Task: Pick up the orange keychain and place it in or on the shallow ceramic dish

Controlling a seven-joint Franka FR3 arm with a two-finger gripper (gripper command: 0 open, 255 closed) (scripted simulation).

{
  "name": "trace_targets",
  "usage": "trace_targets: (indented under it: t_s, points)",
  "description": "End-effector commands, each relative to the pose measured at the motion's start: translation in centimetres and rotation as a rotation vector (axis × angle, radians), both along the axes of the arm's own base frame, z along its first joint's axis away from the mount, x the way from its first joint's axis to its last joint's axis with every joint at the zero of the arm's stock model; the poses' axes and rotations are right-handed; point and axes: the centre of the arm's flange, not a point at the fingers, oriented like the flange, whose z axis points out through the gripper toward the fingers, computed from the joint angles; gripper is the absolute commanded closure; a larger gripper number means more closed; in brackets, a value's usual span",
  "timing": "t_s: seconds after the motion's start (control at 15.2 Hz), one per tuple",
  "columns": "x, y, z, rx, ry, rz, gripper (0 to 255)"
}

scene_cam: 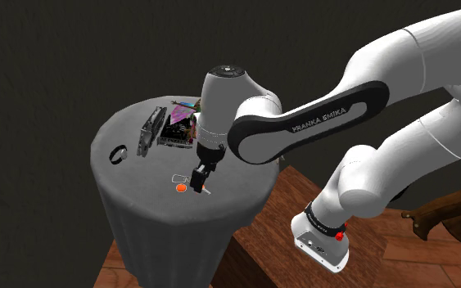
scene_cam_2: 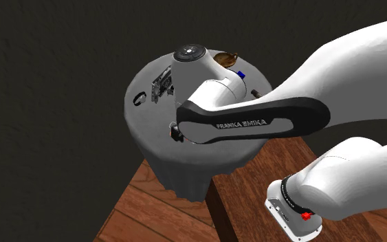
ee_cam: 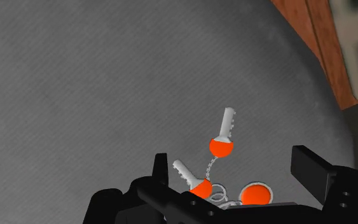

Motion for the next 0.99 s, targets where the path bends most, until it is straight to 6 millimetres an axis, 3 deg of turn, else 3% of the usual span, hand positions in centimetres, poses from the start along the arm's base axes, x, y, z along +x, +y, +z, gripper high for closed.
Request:
trace_targets:
  t_s: [0.0, 0.33, 0.79, 0.86, 0.92]
  points:
    - [-0.1, 0.2, -1.2, 0.000, 0.000, 0.004, 0]
    - [-0.1, 0.2, -3.6, 0.000, 0.000, 0.004, 0]
    - [-0.1, 0.2, -3.6, 0.000, 0.000, 0.004, 0]
    - [-0.1, 0.2, -3.6, 0.000, 0.000, 0.004, 255]
    - [-0.1, 0.2, -3.6, 0.000, 0.000, 0.004, 255]
